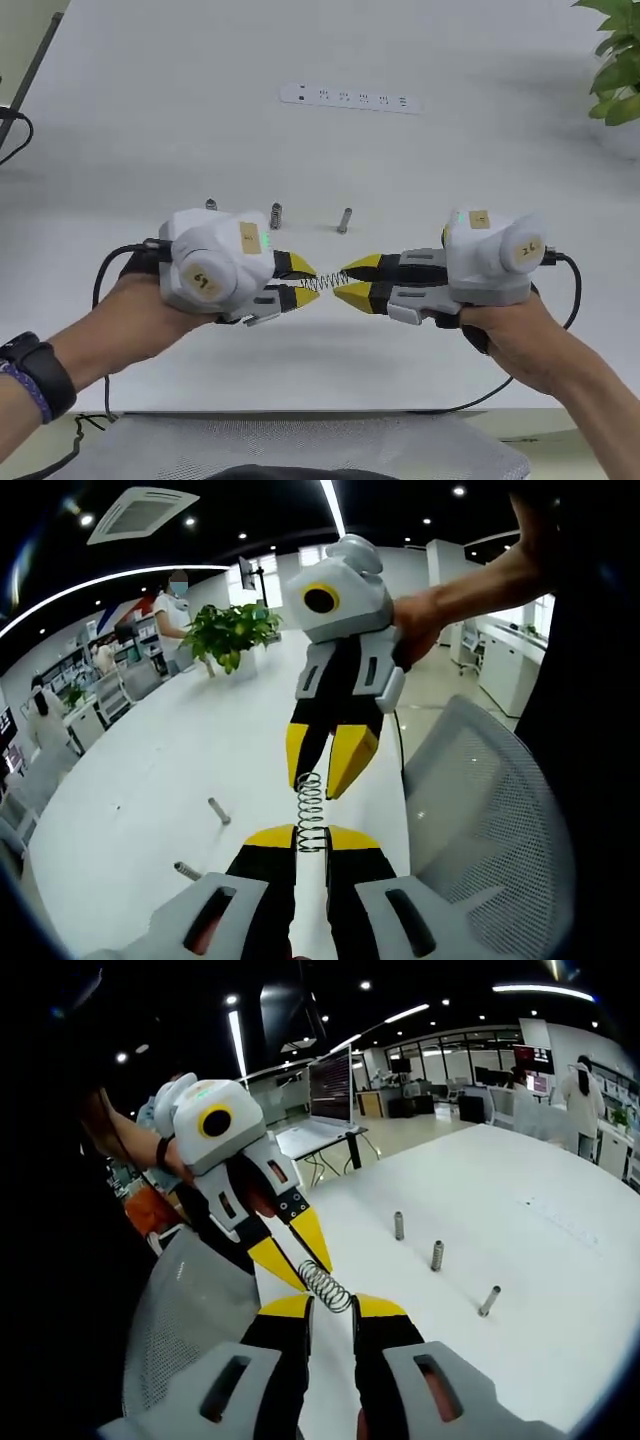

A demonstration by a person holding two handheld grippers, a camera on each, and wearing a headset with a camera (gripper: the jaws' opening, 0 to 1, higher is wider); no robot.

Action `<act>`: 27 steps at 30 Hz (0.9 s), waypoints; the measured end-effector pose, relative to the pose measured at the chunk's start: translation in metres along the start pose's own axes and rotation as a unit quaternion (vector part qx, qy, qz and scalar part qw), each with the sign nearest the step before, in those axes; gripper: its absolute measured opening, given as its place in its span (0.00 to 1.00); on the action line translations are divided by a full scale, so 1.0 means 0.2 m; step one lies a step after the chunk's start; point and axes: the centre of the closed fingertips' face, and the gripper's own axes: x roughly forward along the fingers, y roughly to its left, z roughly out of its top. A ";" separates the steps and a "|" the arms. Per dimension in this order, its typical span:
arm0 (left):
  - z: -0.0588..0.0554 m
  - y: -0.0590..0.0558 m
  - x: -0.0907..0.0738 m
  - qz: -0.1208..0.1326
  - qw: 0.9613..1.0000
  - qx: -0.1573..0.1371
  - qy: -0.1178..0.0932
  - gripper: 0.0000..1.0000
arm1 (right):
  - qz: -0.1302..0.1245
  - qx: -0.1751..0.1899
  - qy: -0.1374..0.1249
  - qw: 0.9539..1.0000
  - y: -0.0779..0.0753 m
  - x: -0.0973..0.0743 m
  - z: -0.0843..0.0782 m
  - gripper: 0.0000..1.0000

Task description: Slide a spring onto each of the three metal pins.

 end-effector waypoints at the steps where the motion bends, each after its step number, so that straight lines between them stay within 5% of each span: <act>1: 0.00 0.00 0.00 -0.001 1.000 0.000 0.000 0.03 | 0.001 0.002 0.000 1.000 0.00 0.00 0.00 0.13; 18: -0.02 -0.02 0.04 -0.004 0.999 0.036 0.021 0.02 | 0.016 0.016 0.000 1.000 0.03 -0.02 0.01 0.09; 27: 0.00 0.00 0.07 0.000 1.000 0.024 0.011 0.02 | 0.030 -0.004 0.002 1.000 0.05 0.00 0.09 0.10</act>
